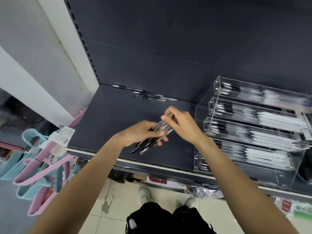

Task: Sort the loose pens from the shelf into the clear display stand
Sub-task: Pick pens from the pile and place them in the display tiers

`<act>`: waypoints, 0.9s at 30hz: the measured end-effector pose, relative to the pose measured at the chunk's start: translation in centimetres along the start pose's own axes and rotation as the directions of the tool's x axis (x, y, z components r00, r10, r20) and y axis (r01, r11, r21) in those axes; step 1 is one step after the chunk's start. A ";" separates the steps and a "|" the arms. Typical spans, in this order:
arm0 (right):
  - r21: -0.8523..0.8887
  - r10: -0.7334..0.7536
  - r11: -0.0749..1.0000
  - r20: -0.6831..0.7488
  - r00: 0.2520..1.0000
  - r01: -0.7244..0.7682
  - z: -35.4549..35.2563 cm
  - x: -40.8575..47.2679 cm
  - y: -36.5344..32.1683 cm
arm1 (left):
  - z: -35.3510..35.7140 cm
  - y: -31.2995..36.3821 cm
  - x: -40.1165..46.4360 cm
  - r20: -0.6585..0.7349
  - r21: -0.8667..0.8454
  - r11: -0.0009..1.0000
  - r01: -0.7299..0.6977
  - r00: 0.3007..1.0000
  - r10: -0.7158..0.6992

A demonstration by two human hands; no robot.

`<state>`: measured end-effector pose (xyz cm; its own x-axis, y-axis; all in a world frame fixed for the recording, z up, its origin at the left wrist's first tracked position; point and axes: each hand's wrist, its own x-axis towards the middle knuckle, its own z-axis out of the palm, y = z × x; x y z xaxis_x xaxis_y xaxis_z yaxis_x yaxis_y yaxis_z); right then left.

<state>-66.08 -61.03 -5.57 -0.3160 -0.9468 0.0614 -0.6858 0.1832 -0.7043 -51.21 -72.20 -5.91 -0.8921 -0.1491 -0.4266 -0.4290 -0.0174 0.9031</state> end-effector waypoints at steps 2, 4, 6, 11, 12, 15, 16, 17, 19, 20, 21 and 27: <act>0.063 0.010 0.998 -0.008 1.000 -0.010 -0.1 -0.4 0.4 | 0.4 0.1 0.3 0.003 -0.016 1.000 0.018 1.000 -0.018; 0.142 0.030 0.989 0.013 0.999 -0.032 -0.3 -0.8 0.7 | 0.6 0.1 0.6 0.011 -0.029 0.999 0.038 0.999 -0.038; 0.191 0.036 0.981 0.025 0.999 -0.040 -0.6 -1.3 0.9 | 0.7 0.2 1.0 0.018 -0.022 0.998 0.059 0.998 -0.059; 0.160 0.084 0.986 -0.198 0.977 -0.052 -2.2 -3.5 1.3 | 1.1 2.2 1.9 -0.129 0.152 0.987 -0.047 0.989 0.067; 0.170 0.111 0.983 -0.284 0.952 -0.063 -2.8 -4.3 1.4 | 1.1 2.8 1.9 -0.271 0.142 0.984 -0.105 0.952 0.141; 0.292 0.265 0.950 -0.552 0.791 -0.114 -4.9 -7.3 1.5 | 1.9 4.0 0.6 -0.764 -0.086 0.924 -0.372 0.620 0.179; 0.351 0.323 0.929 -0.611 0.723 -0.119 -5.4 -8.3 1.6 | 2.8 4.2 0.0 -0.833 -0.179 0.872 -0.455 0.541 0.111; 0.418 0.377 0.902 -0.644 0.666 -0.106 -5.8 -9.1 1.7 | 4.2 4.4 -0.4 -0.848 -0.282 0.820 -0.499 0.529 0.030; 0.555 0.472 0.830 -0.652 0.593 -0.051 -6.3 -10.4 2.1 | 8.2 4.9 -0.7 -0.743 -0.494 0.729 -0.475 0.666 -0.069; 0.599 0.508 0.800 -0.643 0.573 -0.038 -6.5 -11.0 2.5 | 10.7 5.3 -0.5 -0.652 -0.566 0.708 -0.423 0.755 -0.070; 0.624 0.530 0.780 -0.632 0.565 -0.034 -6.7 -11.7 2.9 | 13.1 5.7 -0.1 -0.567 -0.603 0.709 -0.366 0.822 -0.058; 0.611 0.468 0.791 -0.594 0.654 -0.011 -9.1 -16.8 6.7 | 25.0 9.6 5.8 -0.551 -0.630 0.675 -0.384 0.834 -0.040</act>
<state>-71.32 -41.49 -4.87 -0.9172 -0.3764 0.1308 -0.1384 -0.0067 -0.9903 -64.03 -48.54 -0.96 -0.6481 -0.6683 -0.3653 0.1424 -0.5774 0.8039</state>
